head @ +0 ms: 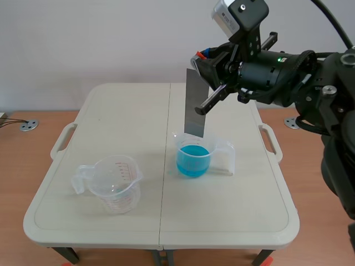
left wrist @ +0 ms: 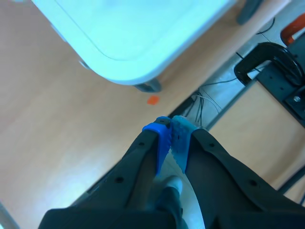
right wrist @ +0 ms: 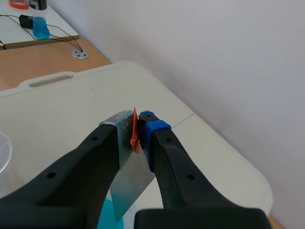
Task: Hold the metal plate by the orange handle, dip it into the blue solution, take it out and point at it, then put the plate back in the beaker on the left.
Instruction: 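Raise the plate and point at it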
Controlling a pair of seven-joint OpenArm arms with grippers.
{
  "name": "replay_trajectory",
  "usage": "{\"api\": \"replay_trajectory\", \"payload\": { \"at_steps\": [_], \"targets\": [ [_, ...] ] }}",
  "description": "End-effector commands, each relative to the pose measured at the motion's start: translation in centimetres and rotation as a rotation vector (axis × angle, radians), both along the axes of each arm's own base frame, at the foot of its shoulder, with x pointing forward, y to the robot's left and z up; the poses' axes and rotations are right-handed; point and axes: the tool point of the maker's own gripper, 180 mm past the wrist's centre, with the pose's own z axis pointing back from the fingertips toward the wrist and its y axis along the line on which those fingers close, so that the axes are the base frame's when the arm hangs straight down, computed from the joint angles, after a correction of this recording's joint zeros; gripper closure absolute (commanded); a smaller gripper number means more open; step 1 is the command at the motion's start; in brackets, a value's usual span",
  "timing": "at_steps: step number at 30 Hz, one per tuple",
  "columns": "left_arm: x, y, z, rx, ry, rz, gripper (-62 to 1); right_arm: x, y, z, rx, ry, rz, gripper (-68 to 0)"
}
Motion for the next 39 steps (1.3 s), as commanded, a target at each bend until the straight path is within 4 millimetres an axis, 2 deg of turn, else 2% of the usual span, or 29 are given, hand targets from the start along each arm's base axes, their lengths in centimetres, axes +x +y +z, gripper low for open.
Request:
{"api": "replay_trajectory", "payload": {
  "at_steps": [1, 12, 16, 21, 27, 39],
  "targets": [
    [1.2, -0.2, 0.7, -0.009, -0.038, -0.002, -1.3, -0.1, 0.1, 1.9, 0.015, -0.051, 0.014, -1.3],
    [8.3, -0.8, 4.4, -0.013, -0.238, -0.011, -1.3, -0.7, 0.3, 4.7, 0.036, -0.096, 0.017, -1.3],
    [11.1, -1.8, 6.0, -0.028, -0.314, -0.031, -1.3, -1.0, 0.4, 5.9, 0.045, -0.105, 0.018, -1.3],
    [13.8, -4.3, 7.8, -0.069, -0.389, -0.084, -1.3, -1.4, 0.5, 6.9, 0.058, -0.105, 0.021, -1.3],
    [15.8, -7.7, 8.4, -0.097, -0.409, -0.142, -1.3, -1.8, 0.7, 7.5, 0.071, -0.087, 0.025, -1.3],
    [18.8, -15.4, 10.1, -0.132, -0.491, -0.283, -1.3, -2.4, 0.9, 8.5, 0.095, -0.081, 0.041, -1.3]
  ]
}}
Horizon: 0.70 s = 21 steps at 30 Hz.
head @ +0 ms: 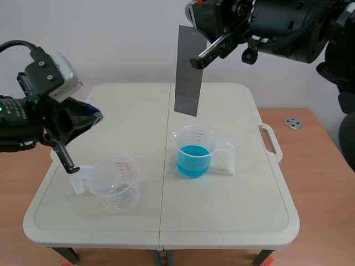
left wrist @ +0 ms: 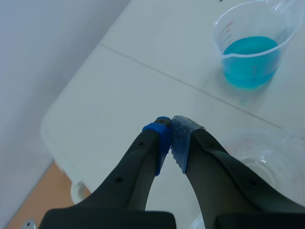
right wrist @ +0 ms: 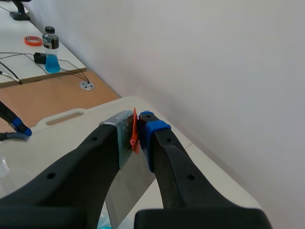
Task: Hold the metal plate by the orange handle, dip it into the blue solution, take it out and point at it, then put the plate back in the beaker on the left.
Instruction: 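Raise the plate and point at it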
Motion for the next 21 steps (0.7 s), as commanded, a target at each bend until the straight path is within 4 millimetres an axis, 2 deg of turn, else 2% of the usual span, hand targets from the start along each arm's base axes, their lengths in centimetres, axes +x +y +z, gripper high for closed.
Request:
{"api": "replay_trajectory", "payload": {
  "at_steps": [1, 11, 21],
  "targets": [
    [0.4, -0.9, 0.7, -0.017, -0.025, -0.011, -1.3, -0.3, 0.1, 1.3, 0.009, -0.041, 0.015, -1.3],
    [2.2, -5.1, 0.4, -0.053, -0.027, -0.077, -1.3, -0.3, 0.1, 1.2, 0.007, -0.036, 0.014, -1.3],
    [3.6, -7.0, -0.2, -0.051, -0.013, -0.106, -1.3, -0.3, 0.1, 1.3, 0.01, -0.036, 0.016, -1.3]
  ]
}}
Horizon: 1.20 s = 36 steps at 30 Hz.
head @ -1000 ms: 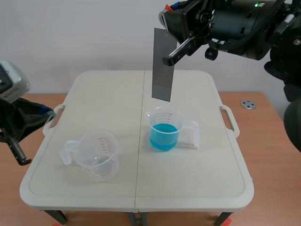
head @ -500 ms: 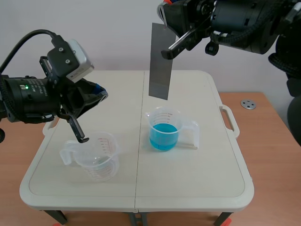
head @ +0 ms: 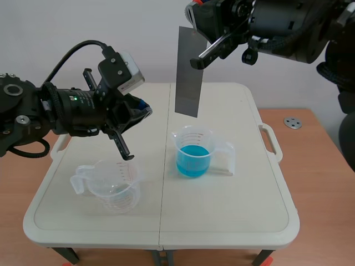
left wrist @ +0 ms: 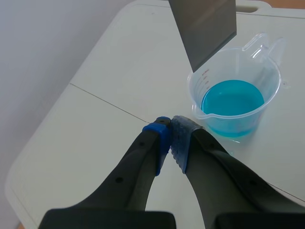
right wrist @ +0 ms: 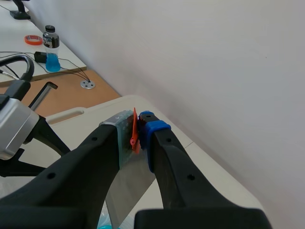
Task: Hold the metal plate by the orange handle, dip it into the blue solution, take it out and point at it, then put the plate back in the beaker on the left.
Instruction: 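Raise the plate and point at it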
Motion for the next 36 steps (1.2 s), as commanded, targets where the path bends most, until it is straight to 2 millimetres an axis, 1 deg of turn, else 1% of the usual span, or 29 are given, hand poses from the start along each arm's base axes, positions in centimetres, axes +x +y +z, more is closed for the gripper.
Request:
{"api": "replay_trajectory", "payload": {
  "at_steps": [1, 8, 32, 36],
  "targets": [
    [0.41, -0.4, 1.19, -0.024, -0.029, -0.005, -1.3, -0.32, 0.14, 1.44, 0.016, -0.043, 0.018, -1.3],
    [0.3, -0.7, 1.34, -0.037, -0.034, -0.014, -1.3, -0.35, 0.16, 1.48, 0.02, -0.042, 0.02, -1.3],
    [0.28, -0.69, 1.3, -0.036, -0.033, -0.014, -1.3, -0.35, 0.17, 1.5, 0.021, -0.043, 0.02, -1.3],
    [-0.04, -0.14, 0.81, -0.029, -0.025, -0.011, -1.3, -0.4, 0.2, 1.58, 0.027, -0.042, 0.024, -1.3]
  ]
}}
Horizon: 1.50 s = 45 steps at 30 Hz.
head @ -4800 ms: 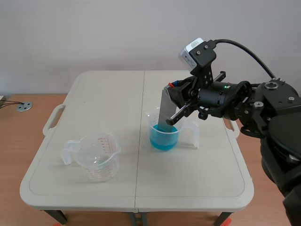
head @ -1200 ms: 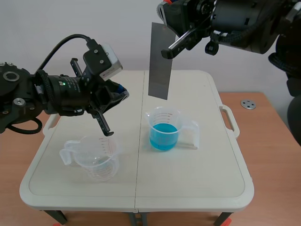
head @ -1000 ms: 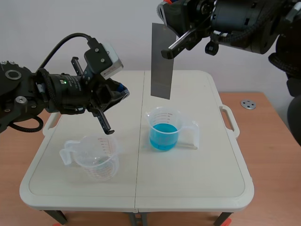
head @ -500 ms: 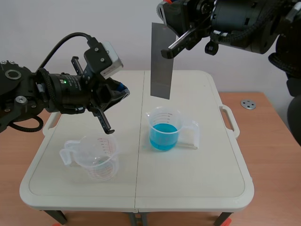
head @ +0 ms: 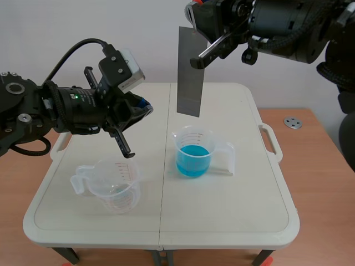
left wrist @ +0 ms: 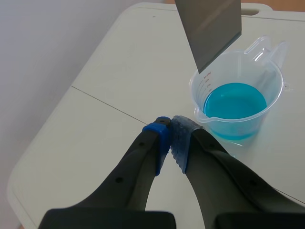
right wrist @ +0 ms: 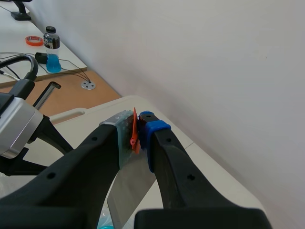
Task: Hold the metal plate by the orange handle, dip it into the blue solution, take it out and point at it, then put the plate back in the beaker on the left.
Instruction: 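Raise the plate and point at it, then put the plate into the left beaker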
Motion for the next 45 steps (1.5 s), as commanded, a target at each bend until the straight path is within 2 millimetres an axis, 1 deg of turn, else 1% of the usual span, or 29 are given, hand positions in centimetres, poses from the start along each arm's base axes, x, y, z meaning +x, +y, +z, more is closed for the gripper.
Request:
{"api": "replay_trajectory", "payload": {
  "at_steps": [1, 4, 9, 15, 22, 25, 30, 35, 40, 45],
  "targets": [
    [-0.3, 0.2, 0.4, -0.016, -0.015, -0.006, -1.3, -0.4, 0.2, 1.5, 0.023, -0.043, 0.021, -1.3],
    [-1.2, 1.6, -0.3, 0.006, -0.005, -0.001, -1.3, -0.4, 0.2, 1.5, 0.024, -0.042, 0.022, -1.3],
    [-2.9, 5.2, -0.9, 0.036, 0.027, 0.045, -1.3, -0.4, 0.2, 1.5, 0.022, -0.041, 0.021, -1.3],
    [-5.7, 9.6, -1.1, 0.041, 0.086, 0.097, -1.3, -0.4, 0.2, 1.5, 0.022, -0.04, 0.021, -1.3],
    [-9.1, 14.5, -2.8, 0.078, 0.182, 0.184, -1.3, -0.4, 0.2, 1.5, 0.022, -0.041, 0.022, -1.3],
    [-10.5, 16.4, -3.3, 0.081, 0.203, 0.228, -1.3, -0.4, 0.2, 1.5, 0.023, -0.041, 0.022, -1.3],
    [-12.9, 18.9, -3.8, 0.084, 0.236, 0.28, -1.3, -0.6, 0.8, 1.5, 0.02, -0.041, 0.041, -1.3],
    [-15.7, 20.7, -4.7, 0.098, 0.29, 0.322, -1.3, -1.1, 1.9, 1.4, 0.017, -0.038, 0.076, -1.3],
    [-18.7, 22.1, -5.9, 0.113, 0.359, 0.372, -1.3, -1.9, 3.5, 1.1, 0.013, -0.033, 0.125, -1.3],
    [-21.2, 22.9, -7.0, 0.134, 0.409, 0.413, -1.3, -3.1, 5.6, 0.9, 0.012, -0.028, 0.195, -1.3]
  ]
}}
